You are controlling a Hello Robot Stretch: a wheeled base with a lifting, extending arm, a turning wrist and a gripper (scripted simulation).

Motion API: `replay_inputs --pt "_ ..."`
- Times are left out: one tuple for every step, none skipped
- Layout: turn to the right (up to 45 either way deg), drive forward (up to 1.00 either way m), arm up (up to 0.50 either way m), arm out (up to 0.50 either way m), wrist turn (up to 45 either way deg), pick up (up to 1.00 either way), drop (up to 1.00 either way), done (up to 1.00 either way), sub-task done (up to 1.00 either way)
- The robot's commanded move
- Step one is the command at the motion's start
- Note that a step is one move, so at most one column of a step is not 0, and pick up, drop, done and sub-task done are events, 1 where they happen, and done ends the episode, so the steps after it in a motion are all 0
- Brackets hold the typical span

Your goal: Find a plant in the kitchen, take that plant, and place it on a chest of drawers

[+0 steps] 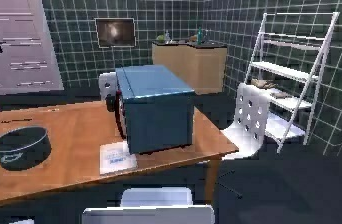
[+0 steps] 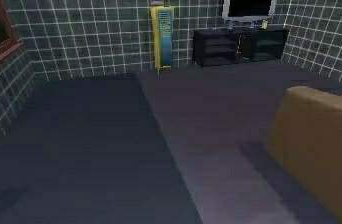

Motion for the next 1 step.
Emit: replay_inputs --pt "45.0 0.0 0.0 0.0 0.0 0.0 0.0 0.0 0.0"
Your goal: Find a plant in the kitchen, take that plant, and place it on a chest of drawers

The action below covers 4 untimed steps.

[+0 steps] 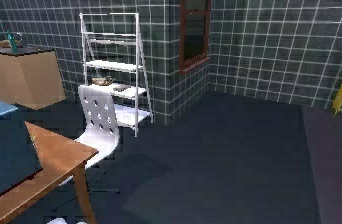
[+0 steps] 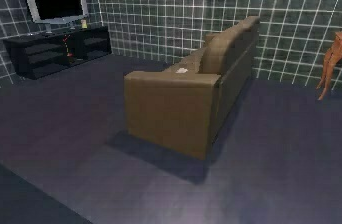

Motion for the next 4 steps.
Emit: replay_inputs --pt "6.0 0.0 0.0 0.0 0.0 0.0 0.0 0.0 0.0" --pt "3.0 0.0 0.0 0.0 0.0 0.0 0.0 0.0 0.0" --pt "0.0 0.4 0.0 0.0 0.0 0.0 0.0 0.0 0.0" --pt "-39.0 0.0 0.0 0.0 0.0 0.0 0.0 0.0 0.0"
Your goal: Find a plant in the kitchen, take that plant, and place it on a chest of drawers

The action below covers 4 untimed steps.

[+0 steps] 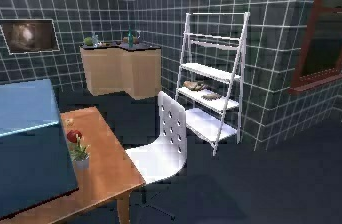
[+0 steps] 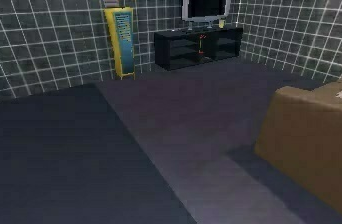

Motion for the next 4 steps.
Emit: replay_inputs --pt "0.0 0.5 0.0 0.0 0.0 0.0 0.0 0.0 0.0" --pt "-45.0 0.0 0.0 0.0 0.0 0.0 0.0 0.0 0.0" --pt "-45.0 0.0 0.0 0.0 0.0 0.0 0.0 0.0 0.0" --pt "-45.0 0.0 0.0 0.0 0.0 0.0 0.0 0.0 0.0"
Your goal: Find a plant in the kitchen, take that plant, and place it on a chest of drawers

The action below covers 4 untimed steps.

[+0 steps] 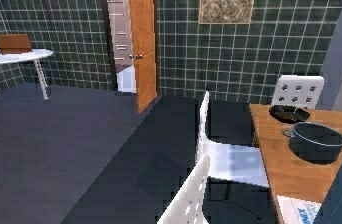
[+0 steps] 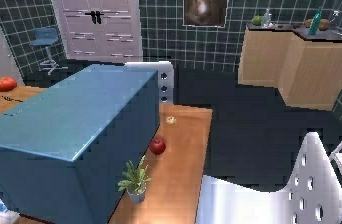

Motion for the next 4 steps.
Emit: replay_inputs --pt "0.0 0.0 0.5 0.0 0.0 0.0 0.0 0.0 0.0" --pt "0.0 0.0 0.36 0.0 0.0 0.0 0.0 0.0 0.0" --pt "0.0 0.0 0.0 0.16 0.0 0.0 0.0 0.0 0.0" --pt "0.0 0.0 0.0 0.0 45.0 0.0 0.0 0.0 0.0"
